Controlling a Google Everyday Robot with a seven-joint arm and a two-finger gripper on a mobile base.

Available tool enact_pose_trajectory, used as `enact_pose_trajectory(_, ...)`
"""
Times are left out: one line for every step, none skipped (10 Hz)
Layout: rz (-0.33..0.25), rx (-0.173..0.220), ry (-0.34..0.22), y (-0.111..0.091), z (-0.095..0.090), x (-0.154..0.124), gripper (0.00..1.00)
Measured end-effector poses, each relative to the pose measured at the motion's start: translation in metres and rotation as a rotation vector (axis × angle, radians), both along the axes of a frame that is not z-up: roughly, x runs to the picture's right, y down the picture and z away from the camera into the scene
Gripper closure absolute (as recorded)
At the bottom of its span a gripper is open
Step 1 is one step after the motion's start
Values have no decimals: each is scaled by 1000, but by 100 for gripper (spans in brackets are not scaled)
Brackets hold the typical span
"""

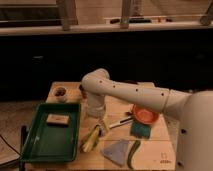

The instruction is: Place banana in plastic cup

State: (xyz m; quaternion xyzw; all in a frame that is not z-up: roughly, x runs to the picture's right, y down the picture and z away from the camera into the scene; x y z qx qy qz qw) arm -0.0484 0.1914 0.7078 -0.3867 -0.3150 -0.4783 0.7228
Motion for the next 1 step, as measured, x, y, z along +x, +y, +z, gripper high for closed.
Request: enact_pose_trajectory(0, 0, 0, 0, 0, 0, 20)
